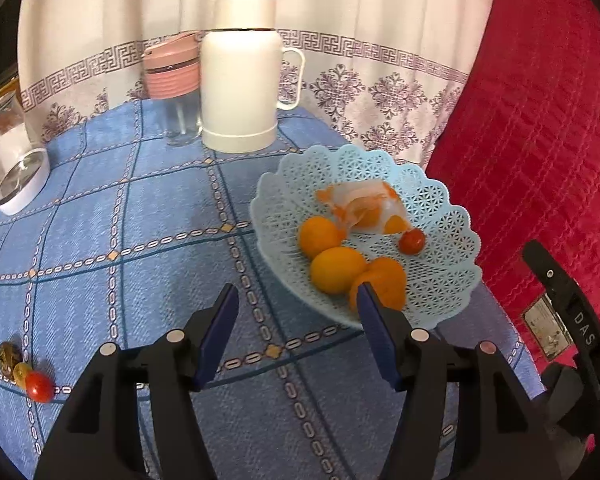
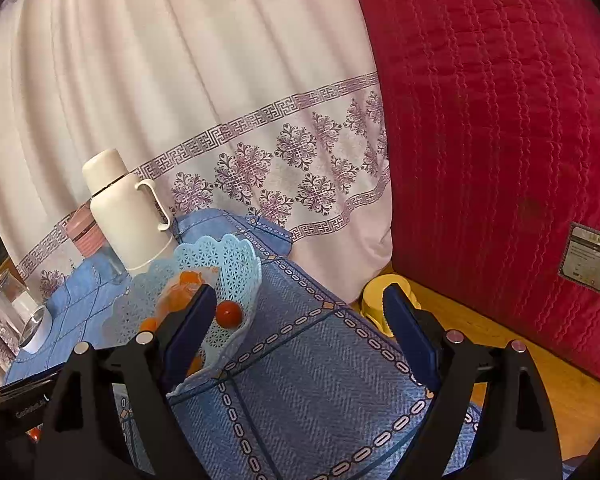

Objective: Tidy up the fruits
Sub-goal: 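Withdraw the left tool from the basket toward the table fruits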

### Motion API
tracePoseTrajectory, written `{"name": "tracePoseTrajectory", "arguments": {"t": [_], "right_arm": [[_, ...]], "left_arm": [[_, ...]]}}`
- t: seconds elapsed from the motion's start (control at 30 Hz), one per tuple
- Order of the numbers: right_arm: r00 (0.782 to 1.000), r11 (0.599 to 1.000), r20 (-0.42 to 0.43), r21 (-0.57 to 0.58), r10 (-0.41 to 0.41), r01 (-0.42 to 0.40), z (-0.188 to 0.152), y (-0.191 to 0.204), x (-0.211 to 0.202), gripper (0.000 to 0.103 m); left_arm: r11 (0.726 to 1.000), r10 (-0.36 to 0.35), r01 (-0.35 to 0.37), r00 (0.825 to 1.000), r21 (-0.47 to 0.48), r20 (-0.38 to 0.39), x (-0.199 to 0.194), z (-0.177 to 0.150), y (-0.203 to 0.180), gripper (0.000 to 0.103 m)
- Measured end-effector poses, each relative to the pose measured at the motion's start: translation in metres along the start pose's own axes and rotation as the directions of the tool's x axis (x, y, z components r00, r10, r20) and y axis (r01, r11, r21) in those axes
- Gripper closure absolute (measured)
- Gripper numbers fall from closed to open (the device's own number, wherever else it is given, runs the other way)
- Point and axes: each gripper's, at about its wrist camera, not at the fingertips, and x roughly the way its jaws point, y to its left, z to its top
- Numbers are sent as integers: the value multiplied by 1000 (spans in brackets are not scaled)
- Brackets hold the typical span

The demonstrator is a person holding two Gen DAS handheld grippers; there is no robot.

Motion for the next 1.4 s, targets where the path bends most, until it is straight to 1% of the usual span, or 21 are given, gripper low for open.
{"name": "tracePoseTrajectory", "arguments": {"t": [0.2,0.3,0.5,0.67,0.97,1.27,1.4], "right_arm": [[1000,1000,-1,-1,8,-8,-2,1,-1,16],[1000,1000,-1,-2,10,-10,-2,1,-1,16],[1000,1000,2,-13,15,-15,-3,3,-3,15],[1000,999,-1,-27,18,-18,-3,5,-2,15],[1000,997,-6,-67,25,-25,-6,13,-2,15],[1000,994,-6,-109,8,-8,-9,22,0,15],[1000,991,-13,-131,12,-13,-9,28,-1,15]], "left_arm": [[1000,23,-23,1000,-13,11,-8,-4,9,41],[999,32,-32,999,-15,27,-14,-6,11,37],[999,44,-43,998,-33,43,-25,-11,20,35],[996,72,-69,996,-57,60,-36,-15,35,34],[983,135,-123,988,-135,80,-57,-22,79,34],[958,197,-174,977,-228,86,-78,-32,129,34],[944,221,-192,972,-270,78,-85,-41,151,34]]}}
